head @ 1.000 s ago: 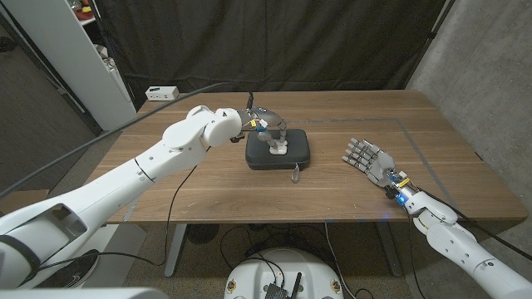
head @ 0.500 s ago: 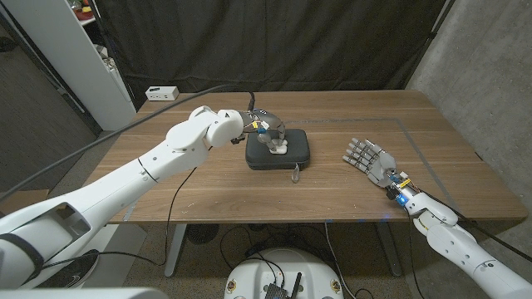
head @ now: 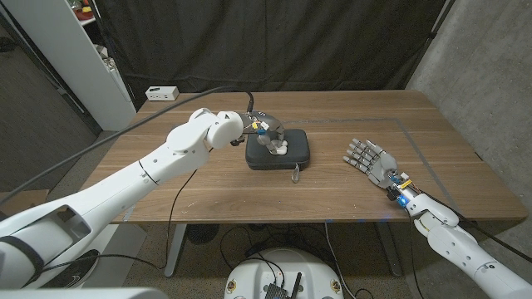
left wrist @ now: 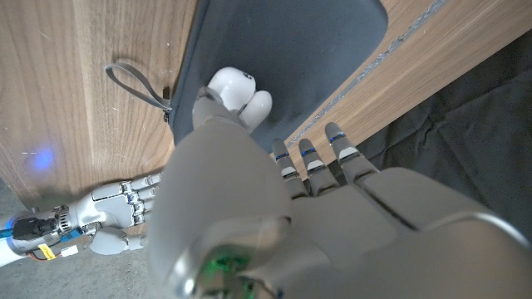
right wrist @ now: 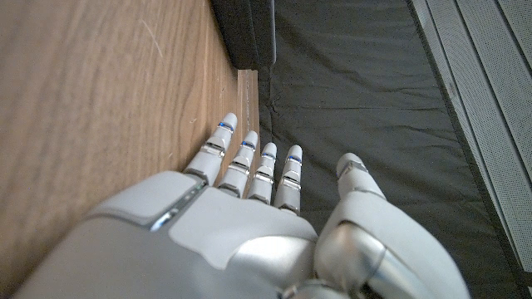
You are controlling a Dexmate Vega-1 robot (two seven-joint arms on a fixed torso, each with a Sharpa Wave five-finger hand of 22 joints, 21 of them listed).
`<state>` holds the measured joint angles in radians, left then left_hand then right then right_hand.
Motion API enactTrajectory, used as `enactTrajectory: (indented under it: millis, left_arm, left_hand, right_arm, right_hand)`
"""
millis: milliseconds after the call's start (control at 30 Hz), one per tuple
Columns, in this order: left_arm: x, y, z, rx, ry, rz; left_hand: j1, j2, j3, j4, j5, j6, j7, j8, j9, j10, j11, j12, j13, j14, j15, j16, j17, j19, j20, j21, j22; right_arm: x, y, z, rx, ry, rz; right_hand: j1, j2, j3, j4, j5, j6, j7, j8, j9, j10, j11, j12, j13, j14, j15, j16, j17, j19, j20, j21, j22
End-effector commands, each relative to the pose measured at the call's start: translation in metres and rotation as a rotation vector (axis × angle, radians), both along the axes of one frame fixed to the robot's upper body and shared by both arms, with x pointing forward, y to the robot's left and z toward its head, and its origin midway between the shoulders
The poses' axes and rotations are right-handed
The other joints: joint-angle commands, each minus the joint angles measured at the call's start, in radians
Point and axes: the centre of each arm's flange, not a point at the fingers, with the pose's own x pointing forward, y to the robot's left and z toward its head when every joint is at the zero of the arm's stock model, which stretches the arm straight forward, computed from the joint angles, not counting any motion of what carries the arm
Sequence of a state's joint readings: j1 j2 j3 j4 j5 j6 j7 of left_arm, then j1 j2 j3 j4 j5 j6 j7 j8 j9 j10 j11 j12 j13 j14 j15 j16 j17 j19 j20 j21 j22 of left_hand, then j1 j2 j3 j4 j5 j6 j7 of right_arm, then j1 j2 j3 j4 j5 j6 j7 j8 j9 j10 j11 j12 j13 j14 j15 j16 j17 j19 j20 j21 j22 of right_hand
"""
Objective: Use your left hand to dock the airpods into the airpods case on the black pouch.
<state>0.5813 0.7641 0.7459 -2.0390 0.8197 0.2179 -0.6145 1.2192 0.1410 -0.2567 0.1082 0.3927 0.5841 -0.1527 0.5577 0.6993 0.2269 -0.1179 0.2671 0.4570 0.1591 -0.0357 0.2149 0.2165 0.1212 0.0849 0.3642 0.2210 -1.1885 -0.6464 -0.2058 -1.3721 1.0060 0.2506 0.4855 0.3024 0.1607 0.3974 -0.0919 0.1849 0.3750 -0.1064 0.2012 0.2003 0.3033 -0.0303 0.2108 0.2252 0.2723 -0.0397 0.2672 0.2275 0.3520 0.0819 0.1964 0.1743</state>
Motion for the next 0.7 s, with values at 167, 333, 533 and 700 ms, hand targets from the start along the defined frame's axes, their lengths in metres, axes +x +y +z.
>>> enactTrajectory:
  millis: [167, 333, 533, 700]
  left_arm:
    - [0.005, 0.003, -0.007, -0.090, 0.097, 0.042]
    - [0.006, 0.004, -0.005, -0.097, 0.095, 0.049]
    - [0.010, 0.003, 0.000, -0.081, 0.102, 0.077]
    - [0.012, 0.001, 0.004, -0.073, 0.108, 0.087]
  left_hand:
    - [-0.026, -0.005, -0.011, 0.010, -0.013, -0.015, 0.015, -0.017, -0.018, -0.007, 0.000, -0.003, 0.007, -0.008, -0.056, 0.002, 0.003, 0.004, -0.009, 0.005, 0.001]
    - [-0.029, -0.003, -0.009, 0.008, -0.018, -0.002, 0.031, -0.016, -0.026, -0.008, 0.005, -0.004, 0.007, -0.011, -0.051, 0.001, 0.002, 0.002, -0.007, 0.005, 0.001]
    - [-0.044, -0.002, -0.010, 0.011, -0.026, 0.013, 0.045, -0.017, -0.038, -0.031, 0.014, -0.014, 0.008, -0.035, -0.036, -0.007, 0.002, -0.015, 0.003, 0.000, 0.001]
    - [-0.065, 0.004, -0.012, 0.020, -0.033, 0.018, 0.056, -0.020, -0.046, -0.059, 0.021, -0.025, 0.007, -0.060, -0.025, -0.012, 0.003, -0.031, 0.009, -0.006, 0.000]
  right_arm:
    - [0.002, -0.004, 0.000, -0.003, 0.006, 0.006]
    - [0.002, -0.005, -0.001, -0.004, 0.012, 0.006]
    - [0.005, -0.005, 0.001, -0.005, 0.010, 0.009]
    - [0.006, -0.005, 0.002, -0.008, 0.011, 0.010]
  right_hand:
    - [-0.002, 0.000, 0.006, 0.003, 0.001, 0.004, 0.001, 0.000, 0.001, 0.005, 0.004, 0.002, 0.002, 0.006, -0.062, -0.004, -0.003, 0.003, 0.007, 0.004, 0.003]
    - [-0.002, 0.001, 0.008, 0.003, 0.001, 0.004, 0.002, 0.000, 0.001, 0.005, 0.004, 0.002, 0.002, 0.005, -0.061, -0.005, -0.003, 0.003, 0.006, 0.004, 0.003]
    - [-0.002, 0.000, 0.008, 0.002, 0.001, 0.004, 0.001, 0.000, 0.001, 0.004, 0.003, 0.002, 0.002, 0.004, -0.062, -0.006, -0.004, 0.003, 0.006, 0.004, 0.003]
    - [-0.002, 0.001, 0.009, 0.002, 0.002, 0.003, 0.001, 0.000, 0.001, 0.006, 0.003, 0.002, 0.002, 0.006, -0.062, -0.005, -0.004, 0.003, 0.006, 0.004, 0.003]
